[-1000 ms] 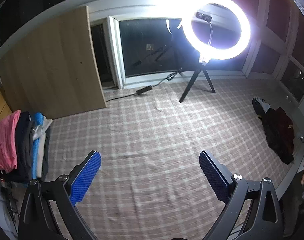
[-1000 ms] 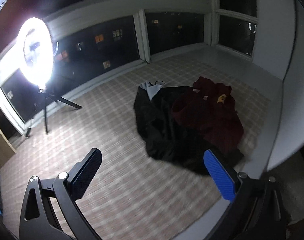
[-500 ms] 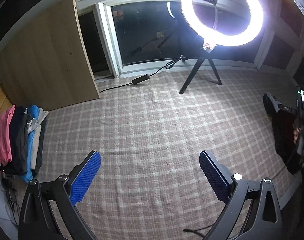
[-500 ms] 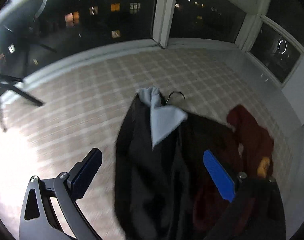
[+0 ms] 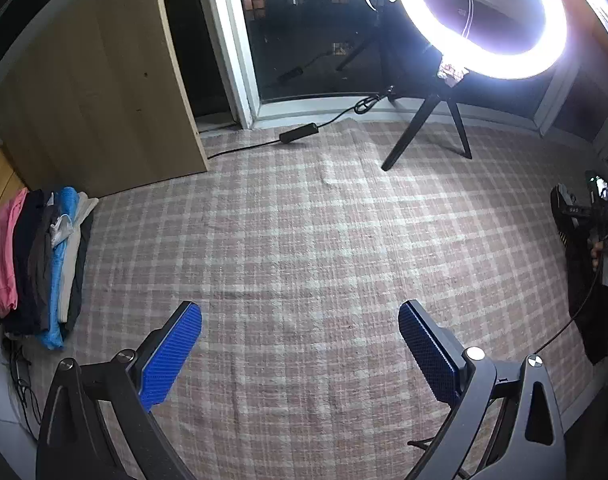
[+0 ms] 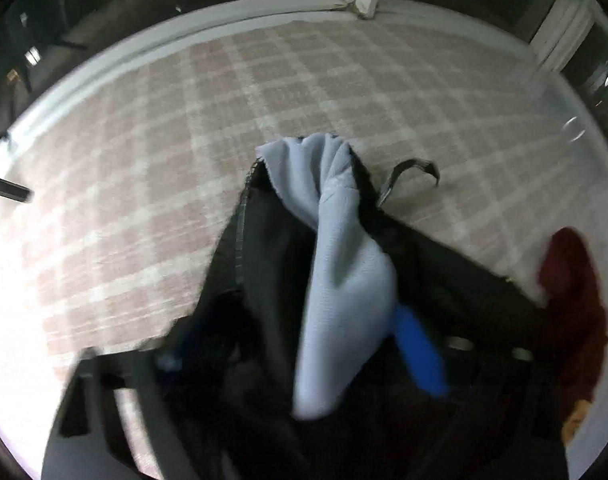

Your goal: Fold clothes

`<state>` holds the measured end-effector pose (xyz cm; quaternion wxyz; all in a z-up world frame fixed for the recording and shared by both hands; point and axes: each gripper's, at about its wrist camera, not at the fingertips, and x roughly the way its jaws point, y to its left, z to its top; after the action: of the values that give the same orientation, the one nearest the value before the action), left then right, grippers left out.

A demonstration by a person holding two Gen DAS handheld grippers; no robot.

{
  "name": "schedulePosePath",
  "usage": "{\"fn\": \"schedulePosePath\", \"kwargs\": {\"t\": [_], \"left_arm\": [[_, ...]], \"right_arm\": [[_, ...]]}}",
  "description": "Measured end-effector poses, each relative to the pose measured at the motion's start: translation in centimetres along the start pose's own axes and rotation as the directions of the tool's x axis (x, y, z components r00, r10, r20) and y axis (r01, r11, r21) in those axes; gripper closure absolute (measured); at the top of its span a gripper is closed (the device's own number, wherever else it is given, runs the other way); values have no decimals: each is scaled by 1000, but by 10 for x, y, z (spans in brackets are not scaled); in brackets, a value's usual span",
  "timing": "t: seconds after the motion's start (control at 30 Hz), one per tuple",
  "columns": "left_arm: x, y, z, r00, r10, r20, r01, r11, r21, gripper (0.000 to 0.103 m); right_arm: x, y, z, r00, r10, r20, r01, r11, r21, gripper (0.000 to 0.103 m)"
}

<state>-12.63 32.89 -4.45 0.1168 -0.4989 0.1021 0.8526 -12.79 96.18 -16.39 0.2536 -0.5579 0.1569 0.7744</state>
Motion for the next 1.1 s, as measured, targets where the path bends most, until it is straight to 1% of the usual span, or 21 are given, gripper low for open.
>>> {"fn": "schedulePosePath", "kwargs": {"t": [0.03, 0.1, 0.13, 0.2, 0.23, 0.27, 0.33, 0.4, 0.47, 0.53, 0.63, 0.73, 0.77, 0.83, 0.93, 1.03, 1.1], "left_arm": [[1, -2, 0, 1000, -4, -3, 4, 1000, 7, 4], [3, -6, 0, 1000, -12, -4, 12, 1000, 22, 4], [3, -7, 0, 1000, -17, -4, 17, 999, 31, 4], [2, -10, 0, 1000, -28, 1, 28, 999, 47, 4], [1, -10, 0, 999, -34, 5, 33, 998, 53, 4], [0, -10, 0, 999, -39, 8, 38, 998, 56, 4], [0, -8, -1, 999, -52, 12, 51, 997, 61, 4], [-1, -5, -2, 997, -70, 14, 69, 996, 61, 4], [-1, -1, -5, 996, -89, 17, 87, 994, 59, 4], [-4, 4, -8, 994, -110, 22, 109, 992, 58, 4], [-10, 12, -13, 990, -140, 37, 137, 989, 63, 4], [-20, 25, -18, 984, -165, 61, 161, 985, 66, 4], [-23, 30, -20, 983, -170, 70, 166, 984, 65, 4], [-31, 45, -23, 979, -181, 91, 177, 983, 54, 4], [-43, 69, -29, 974, -189, 123, 186, 982, 38, 4], [-56, 98, -38, 971, -183, 156, 183, 983, 14, 4], [-64, 120, -45, 969, -174, 173, 177, 984, -5, 4]], "right_arm": [[-4, -3, -1, 1000, 19, -8, -19, 1000, 8, 98], [-12, -10, -3, 998, 57, -22, -56, 998, 24, 98], [-18, -13, -5, 997, 76, -14, -75, 997, 33, 99], [-39, -19, -10, 995, 101, 24, -102, 994, 48, 99], [-54, -23, -14, 990, 127, 55, -131, 989, 74, 99], [-70, -28, -17, 984, 156, 85, -164, 982, 97, 99], [-102, -34, -24, 964, 223, 148, -242, 962, 128, 99], [-143, -36, -35, 944, 254, 213, -284, 951, 124, 99], [-188, -31, -49, 917, 286, 279, -326, 939, 108, 99], [-229, -26, -60, 884, 321, 341, -370, 925, 89, 99], [-294, -14, -81, 819, 378, 432, -439, 897, 47, 99], [-356, -1, -105, 761, 426, 489, -484, 875, -8, 99], [-377, 7, -114, 741, 446, 502, -501, 865, -30, 99], [-414, 26, -133, 708, 479, 519, -516, 853, -83, 99], [-465, 63, -163, 668, 518, 534, -520, 838, -164, 99], [-503, 105, -190, 614, 589, 526, -556, 795, -241, 99], [-517, 136, -201, 581, 648, 493, -587, 753, -299, 99]]}}
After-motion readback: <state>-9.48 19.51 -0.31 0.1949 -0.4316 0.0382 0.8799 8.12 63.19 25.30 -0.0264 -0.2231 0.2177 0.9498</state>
